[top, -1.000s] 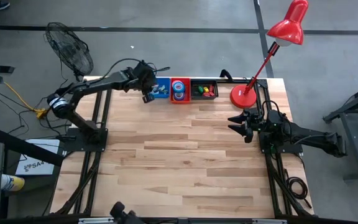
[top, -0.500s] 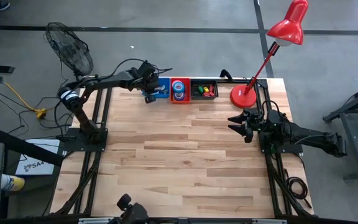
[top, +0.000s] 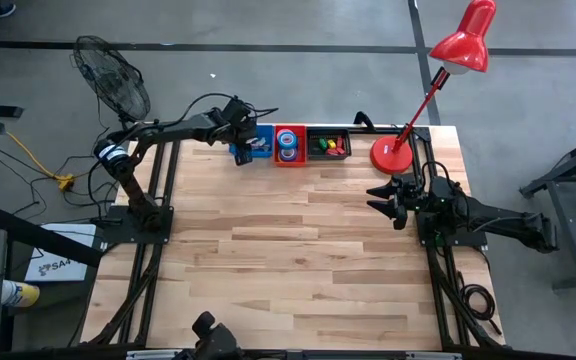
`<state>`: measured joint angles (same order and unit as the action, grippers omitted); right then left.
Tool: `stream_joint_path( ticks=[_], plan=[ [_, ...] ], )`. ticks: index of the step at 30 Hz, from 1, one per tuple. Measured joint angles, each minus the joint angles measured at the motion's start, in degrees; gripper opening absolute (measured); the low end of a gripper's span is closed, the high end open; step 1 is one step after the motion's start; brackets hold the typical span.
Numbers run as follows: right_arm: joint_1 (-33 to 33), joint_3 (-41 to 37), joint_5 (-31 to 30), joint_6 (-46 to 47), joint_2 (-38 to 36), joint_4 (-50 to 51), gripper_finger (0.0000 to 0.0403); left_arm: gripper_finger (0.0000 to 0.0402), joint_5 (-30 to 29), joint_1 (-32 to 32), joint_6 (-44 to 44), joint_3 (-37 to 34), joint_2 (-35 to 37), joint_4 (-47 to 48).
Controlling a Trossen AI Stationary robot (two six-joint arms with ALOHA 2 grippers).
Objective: Pick and place Stapler, Stapler remover, tape
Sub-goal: Return to Home Position
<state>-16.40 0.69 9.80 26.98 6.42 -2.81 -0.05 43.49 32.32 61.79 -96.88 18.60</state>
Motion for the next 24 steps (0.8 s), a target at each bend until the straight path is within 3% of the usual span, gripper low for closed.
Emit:
stream_joint_path(
  ticks=[8, 14, 19, 24],
  plan=[
    [0.00, 0.00, -0.01, 0.00, 0.00, 0.00, 0.0216, 0.0178, 7.00, -0.69, -3.05, 7.82, 2.72, 9.60],
    [0.01, 0.00, 0.00, 0.00, -0.02, 0.00, 0.0216, 0.0179, 8.04, -5.35, -10.42, 9.70, 9.90, 11.12],
    [0.01, 0.00, 0.02, 0.00, -0.02, -0.02, 0.0216, 0.0179, 2.57, -14.05, -16.17, 9.68, 17.46, 12.26],
    [0.01, 0.00, 0.00, 0.00, 0.00, -0.02, 0.0216, 0.0179, -9.83, -26.94, -21.98, 9.68, 23.18, 13.85]
  ],
)
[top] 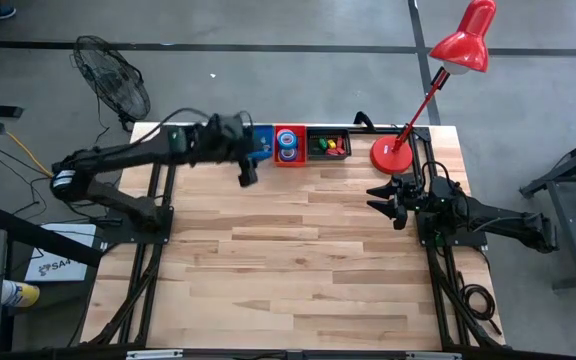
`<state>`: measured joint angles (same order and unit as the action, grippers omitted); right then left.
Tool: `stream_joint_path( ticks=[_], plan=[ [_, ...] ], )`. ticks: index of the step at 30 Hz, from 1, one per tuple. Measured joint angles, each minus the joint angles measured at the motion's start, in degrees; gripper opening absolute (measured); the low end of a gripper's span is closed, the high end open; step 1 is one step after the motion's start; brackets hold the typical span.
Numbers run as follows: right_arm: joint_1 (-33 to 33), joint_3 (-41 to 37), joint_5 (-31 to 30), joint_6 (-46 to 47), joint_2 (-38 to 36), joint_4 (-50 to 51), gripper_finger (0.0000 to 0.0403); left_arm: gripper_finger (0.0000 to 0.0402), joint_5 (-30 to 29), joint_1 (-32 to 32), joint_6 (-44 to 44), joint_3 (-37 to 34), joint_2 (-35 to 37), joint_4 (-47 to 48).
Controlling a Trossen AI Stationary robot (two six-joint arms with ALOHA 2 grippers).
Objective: Pick and place Stapler, Stapler remover, tape
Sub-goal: Return to Home Position
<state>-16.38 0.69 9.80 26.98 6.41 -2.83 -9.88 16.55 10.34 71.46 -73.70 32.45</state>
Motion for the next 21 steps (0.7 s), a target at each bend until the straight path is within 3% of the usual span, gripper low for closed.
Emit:
stream_joint_path(
  ticks=[9, 14, 17, 21],
  plan=[
    [-0.01, 0.00, 0.00, 0.00, 0.00, 0.02, 0.0216, 0.0179, -25.28, -22.33, -9.19, -3.04, 5.74, 0.96],
    [0.00, 0.00, 0.00, 0.00, 0.00, -0.04, 0.0216, 0.0179, -36.59, -30.27, -13.03, -10.37, 10.72, 1.09],
    [-0.02, 0.00, 0.00, 0.01, -0.04, -0.04, 0.0216, 0.0179, -35.56, -31.88, -14.57, -16.81, 14.79, -0.89],
    [0.00, 0.00, 0.00, 0.00, -0.03, -0.02, 0.0216, 0.0179, -23.66, -31.95, -10.17, -29.08, 23.39, -14.00]
  ],
)
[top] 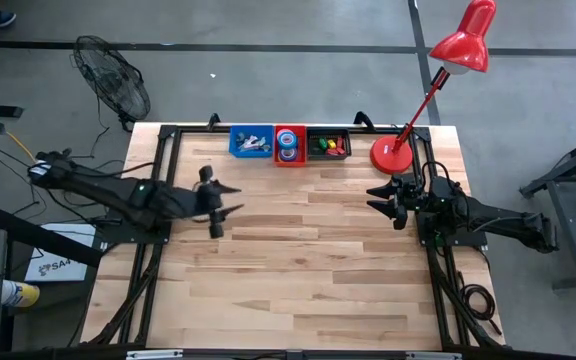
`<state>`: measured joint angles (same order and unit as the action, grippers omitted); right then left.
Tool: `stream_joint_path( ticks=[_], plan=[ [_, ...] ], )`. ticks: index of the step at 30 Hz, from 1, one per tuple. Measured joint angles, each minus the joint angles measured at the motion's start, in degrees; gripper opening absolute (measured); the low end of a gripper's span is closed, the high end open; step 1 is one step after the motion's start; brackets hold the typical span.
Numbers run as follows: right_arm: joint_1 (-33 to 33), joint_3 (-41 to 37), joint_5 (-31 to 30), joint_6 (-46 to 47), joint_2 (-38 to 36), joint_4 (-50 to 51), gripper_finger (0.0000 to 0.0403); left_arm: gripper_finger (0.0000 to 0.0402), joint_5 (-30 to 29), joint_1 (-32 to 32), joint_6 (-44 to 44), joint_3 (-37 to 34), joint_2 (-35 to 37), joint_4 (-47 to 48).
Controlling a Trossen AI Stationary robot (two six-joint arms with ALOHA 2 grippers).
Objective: Pick and place Stapler, Stapler remover, tape
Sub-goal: Return to Home Position
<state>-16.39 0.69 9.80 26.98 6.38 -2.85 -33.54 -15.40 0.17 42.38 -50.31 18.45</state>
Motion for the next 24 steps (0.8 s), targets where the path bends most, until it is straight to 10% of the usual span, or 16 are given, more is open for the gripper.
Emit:
stream_joint_path(
  ticks=[8, 24],
  plan=[
    [-0.02, -0.02, 0.00, 0.01, 0.15, -0.15, 0.0216, 0.0179, 10.91, -0.02, 7.38, -26.68, 18.88, -28.66],
    [0.00, -0.02, -0.01, 0.00, 0.36, -0.16, 0.0216, 0.0179, 7.36, 0.04, 11.61, -41.43, 43.07, -27.29]
  ],
)
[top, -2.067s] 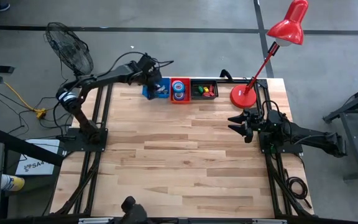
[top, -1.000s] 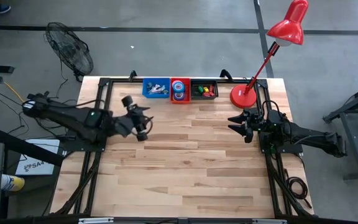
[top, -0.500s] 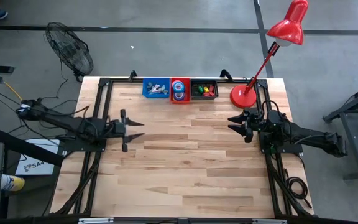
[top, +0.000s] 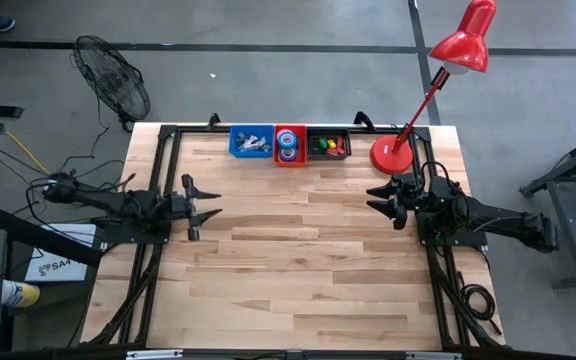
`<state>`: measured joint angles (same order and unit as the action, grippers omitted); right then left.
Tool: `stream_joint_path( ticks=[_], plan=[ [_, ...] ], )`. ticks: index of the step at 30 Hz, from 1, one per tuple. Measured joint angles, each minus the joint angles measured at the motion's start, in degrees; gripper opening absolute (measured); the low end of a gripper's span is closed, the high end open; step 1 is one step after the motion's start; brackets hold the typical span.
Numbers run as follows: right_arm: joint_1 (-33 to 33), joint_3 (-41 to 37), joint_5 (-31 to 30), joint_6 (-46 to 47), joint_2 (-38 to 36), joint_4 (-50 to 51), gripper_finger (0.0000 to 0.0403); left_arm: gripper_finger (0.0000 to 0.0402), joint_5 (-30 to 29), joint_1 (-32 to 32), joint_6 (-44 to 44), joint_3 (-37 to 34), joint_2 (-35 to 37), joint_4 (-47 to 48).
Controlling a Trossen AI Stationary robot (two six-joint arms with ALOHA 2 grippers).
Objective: Pick and place Stapler, Stapler remover, tape
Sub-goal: Return to Home Position
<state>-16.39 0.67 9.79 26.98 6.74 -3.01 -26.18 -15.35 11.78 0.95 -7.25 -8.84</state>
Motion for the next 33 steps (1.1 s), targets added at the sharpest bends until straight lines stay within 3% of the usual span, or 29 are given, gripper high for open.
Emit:
stream_joint_path(
  ticks=[8, 33],
  plan=[
    [0.01, 0.00, 0.01, 0.00, 0.00, 0.01, 0.0216, 0.0179, 0.14, -0.04, -0.01, 0.23, 1.38, 5.88],
    [0.01, 0.00, 0.01, 0.00, 0.00, 0.01, 0.0216, 0.0179, 0.14, -0.04, -0.01, 0.13, 1.38, 5.90]
  ],
)
